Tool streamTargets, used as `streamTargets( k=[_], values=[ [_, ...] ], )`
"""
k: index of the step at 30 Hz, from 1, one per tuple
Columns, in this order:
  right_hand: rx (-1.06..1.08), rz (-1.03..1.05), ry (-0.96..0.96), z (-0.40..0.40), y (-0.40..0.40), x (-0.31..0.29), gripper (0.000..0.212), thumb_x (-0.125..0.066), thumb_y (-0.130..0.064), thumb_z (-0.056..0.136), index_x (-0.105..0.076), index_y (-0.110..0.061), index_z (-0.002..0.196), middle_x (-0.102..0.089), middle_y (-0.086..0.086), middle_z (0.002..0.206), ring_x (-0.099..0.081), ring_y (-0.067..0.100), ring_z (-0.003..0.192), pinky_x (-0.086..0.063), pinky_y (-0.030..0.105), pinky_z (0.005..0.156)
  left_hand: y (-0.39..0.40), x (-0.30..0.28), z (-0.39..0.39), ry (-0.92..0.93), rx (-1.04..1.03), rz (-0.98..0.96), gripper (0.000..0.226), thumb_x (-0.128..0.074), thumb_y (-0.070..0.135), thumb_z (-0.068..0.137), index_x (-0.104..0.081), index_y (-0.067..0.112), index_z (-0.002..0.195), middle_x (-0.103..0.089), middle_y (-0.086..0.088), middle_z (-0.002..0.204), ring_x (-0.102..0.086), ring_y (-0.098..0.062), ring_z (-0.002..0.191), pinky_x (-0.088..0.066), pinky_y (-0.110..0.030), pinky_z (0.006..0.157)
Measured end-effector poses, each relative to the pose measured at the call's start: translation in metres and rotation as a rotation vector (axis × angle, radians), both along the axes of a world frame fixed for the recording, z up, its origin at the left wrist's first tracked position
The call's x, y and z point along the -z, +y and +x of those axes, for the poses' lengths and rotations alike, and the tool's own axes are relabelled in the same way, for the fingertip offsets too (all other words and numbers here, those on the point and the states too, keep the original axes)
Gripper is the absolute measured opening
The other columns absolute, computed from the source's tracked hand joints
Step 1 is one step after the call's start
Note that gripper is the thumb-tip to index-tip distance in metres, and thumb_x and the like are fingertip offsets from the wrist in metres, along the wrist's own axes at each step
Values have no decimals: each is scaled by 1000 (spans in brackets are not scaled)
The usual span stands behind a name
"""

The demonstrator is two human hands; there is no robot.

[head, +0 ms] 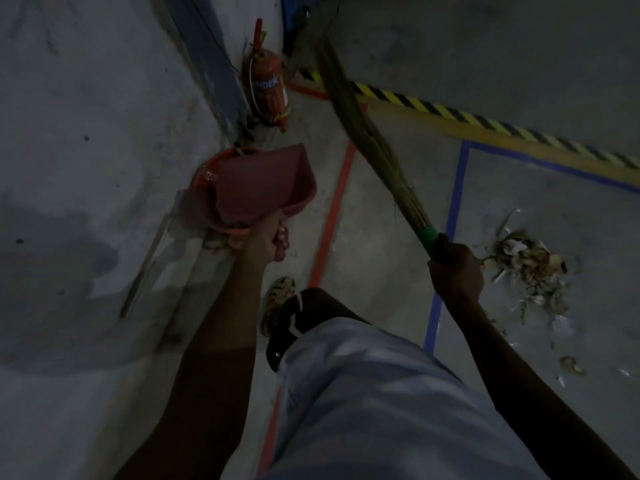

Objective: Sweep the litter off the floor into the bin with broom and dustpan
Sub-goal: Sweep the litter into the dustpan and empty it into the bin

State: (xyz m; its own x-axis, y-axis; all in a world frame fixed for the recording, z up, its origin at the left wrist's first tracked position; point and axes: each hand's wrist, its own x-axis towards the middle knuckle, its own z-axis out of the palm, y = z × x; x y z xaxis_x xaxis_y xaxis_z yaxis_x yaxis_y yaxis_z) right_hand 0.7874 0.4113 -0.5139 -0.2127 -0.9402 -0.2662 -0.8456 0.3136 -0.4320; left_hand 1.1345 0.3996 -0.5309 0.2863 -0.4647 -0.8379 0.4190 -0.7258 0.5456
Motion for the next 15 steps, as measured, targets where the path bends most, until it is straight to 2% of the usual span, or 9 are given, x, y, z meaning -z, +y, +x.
streamTargets(
  k=[3,7,12,15],
  values=[
    [81,-22,-98,-35,10,0,56,-66,-13,85,-55,-19,140,-69,17,108,-66,37,89,-51,39,68,17,-18,-64,29,6,-106,34,-60,26,94,-46,20,64,-40,7,47,-31,-7,36,-25,-15,40],
    [142,-66,-196,-81,15,-2,63,-64,-21,82,-52,-22,143,-69,18,113,-66,36,95,-48,36,68,27,-31,-134,62,66,-168,29,-64,32,90,-54,18,67,-42,4,48,-34,-10,37,-27,-19,46],
    [287,-88,-243,-129,15,-6,60,-66,-15,82,-55,-19,141,-69,16,119,-66,34,102,-52,38,78,18,-52,-189,1,169,-233,26,-58,18,93,-52,16,68,-42,3,48,-33,-8,36,-28,-18,40],
    [364,-97,-267,-153,14,-6,55,-65,-19,83,-58,-19,137,-72,16,111,-68,34,94,-51,35,73,-2,-59,-209,-35,218,-267,26,-59,16,90,-49,17,67,-41,1,50,-32,-10,36,-27,-20,44]
  ],
)
